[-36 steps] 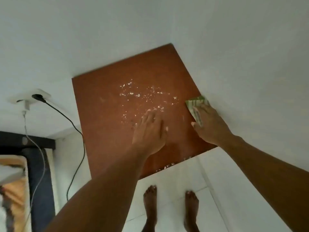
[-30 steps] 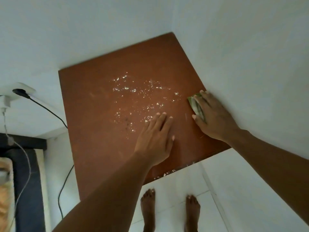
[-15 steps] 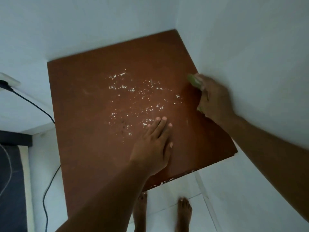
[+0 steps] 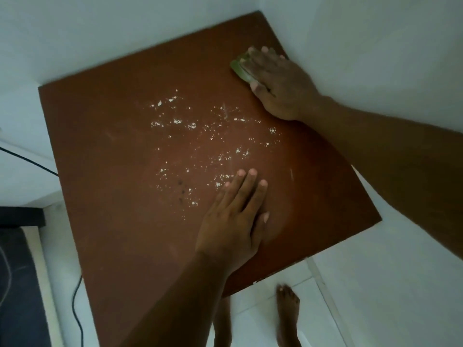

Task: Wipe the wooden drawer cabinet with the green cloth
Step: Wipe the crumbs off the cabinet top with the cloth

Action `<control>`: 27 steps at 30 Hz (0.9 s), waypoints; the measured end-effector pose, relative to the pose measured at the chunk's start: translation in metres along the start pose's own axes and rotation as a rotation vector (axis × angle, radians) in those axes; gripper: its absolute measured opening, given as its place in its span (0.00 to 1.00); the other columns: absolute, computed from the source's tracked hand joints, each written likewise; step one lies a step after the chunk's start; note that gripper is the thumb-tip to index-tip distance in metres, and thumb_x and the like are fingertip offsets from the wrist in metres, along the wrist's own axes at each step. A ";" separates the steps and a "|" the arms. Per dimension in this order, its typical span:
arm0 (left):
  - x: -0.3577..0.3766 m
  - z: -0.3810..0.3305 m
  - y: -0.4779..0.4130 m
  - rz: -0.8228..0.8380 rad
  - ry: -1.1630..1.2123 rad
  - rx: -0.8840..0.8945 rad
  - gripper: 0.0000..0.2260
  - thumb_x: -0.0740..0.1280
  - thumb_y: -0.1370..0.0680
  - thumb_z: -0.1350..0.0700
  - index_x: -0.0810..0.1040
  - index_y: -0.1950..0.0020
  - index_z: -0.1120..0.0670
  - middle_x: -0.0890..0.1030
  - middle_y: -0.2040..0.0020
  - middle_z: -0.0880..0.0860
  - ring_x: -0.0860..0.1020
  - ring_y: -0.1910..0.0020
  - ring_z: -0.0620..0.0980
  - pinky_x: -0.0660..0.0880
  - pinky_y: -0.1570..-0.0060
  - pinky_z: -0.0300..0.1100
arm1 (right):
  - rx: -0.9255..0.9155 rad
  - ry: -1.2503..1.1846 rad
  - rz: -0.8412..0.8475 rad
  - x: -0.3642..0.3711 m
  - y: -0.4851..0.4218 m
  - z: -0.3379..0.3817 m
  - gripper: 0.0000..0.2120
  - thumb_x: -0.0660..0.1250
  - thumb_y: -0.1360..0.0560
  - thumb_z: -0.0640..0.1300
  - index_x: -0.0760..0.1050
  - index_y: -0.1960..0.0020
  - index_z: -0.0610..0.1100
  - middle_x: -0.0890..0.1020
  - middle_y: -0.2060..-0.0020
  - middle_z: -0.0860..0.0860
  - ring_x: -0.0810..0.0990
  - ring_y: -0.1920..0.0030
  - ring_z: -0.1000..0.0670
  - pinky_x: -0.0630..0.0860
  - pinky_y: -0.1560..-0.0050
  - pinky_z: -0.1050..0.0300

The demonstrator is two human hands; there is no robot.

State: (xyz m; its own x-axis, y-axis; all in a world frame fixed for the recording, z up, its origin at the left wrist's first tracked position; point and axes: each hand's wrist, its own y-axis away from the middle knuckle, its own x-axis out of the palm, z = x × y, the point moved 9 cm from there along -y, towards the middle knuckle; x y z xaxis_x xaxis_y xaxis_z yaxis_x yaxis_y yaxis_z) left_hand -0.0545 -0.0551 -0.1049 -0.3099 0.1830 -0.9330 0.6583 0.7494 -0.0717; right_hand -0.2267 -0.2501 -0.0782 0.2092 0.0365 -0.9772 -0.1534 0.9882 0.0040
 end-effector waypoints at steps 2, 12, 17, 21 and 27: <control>0.000 0.000 0.000 0.008 0.002 0.002 0.25 0.59 0.15 0.47 0.65 0.19 0.55 0.61 0.18 0.55 0.55 0.17 0.54 0.58 0.21 0.53 | 0.003 0.022 0.017 -0.001 0.034 0.008 0.26 0.46 0.16 0.54 0.53 0.18 0.54 0.53 0.18 0.51 0.51 0.18 0.46 0.51 0.20 0.47; -0.006 -0.003 -0.004 0.161 -0.060 -0.053 0.26 0.51 0.14 0.44 0.63 0.18 0.54 0.60 0.17 0.56 0.56 0.18 0.56 0.60 0.21 0.54 | 0.069 -0.075 -0.024 0.010 0.291 0.035 0.27 0.62 0.21 0.40 0.67 0.23 0.52 0.64 0.22 0.55 0.71 0.32 0.46 0.73 0.45 0.48; -0.017 -0.009 -0.018 0.406 -0.094 -0.141 0.26 0.50 0.13 0.46 0.52 0.16 0.50 0.47 0.15 0.52 0.46 0.17 0.53 0.55 0.20 0.52 | 0.079 -0.220 -0.057 -0.007 0.331 0.042 0.27 0.68 0.27 0.29 0.76 0.30 0.45 0.78 0.35 0.51 0.73 0.51 0.48 0.82 0.53 0.48; -0.049 -0.010 -0.028 0.384 -0.115 -0.094 0.24 0.53 0.14 0.47 0.58 0.18 0.51 0.54 0.16 0.54 0.51 0.17 0.55 0.55 0.21 0.51 | 0.096 -0.340 -0.109 -0.055 0.269 0.038 0.19 0.60 0.20 0.39 0.76 0.31 0.45 0.80 0.36 0.50 0.78 0.42 0.45 0.70 0.35 0.61; -0.097 0.051 -0.069 0.256 -0.100 -0.192 0.25 0.55 0.15 0.48 0.60 0.18 0.51 0.57 0.17 0.53 0.53 0.17 0.54 0.56 0.20 0.51 | 0.226 -0.374 -0.111 -0.099 0.107 0.028 0.18 0.62 0.17 0.40 0.74 0.28 0.47 0.78 0.43 0.52 0.77 0.50 0.48 0.75 0.50 0.55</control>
State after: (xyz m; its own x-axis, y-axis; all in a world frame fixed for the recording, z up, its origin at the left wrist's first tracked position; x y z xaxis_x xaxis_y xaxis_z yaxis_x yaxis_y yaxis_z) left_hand -0.0353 -0.1569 -0.0270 -0.0757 0.3244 -0.9429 0.5619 0.7950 0.2285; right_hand -0.2371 -0.1443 0.0247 0.5540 -0.0608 -0.8303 0.0954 0.9954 -0.0092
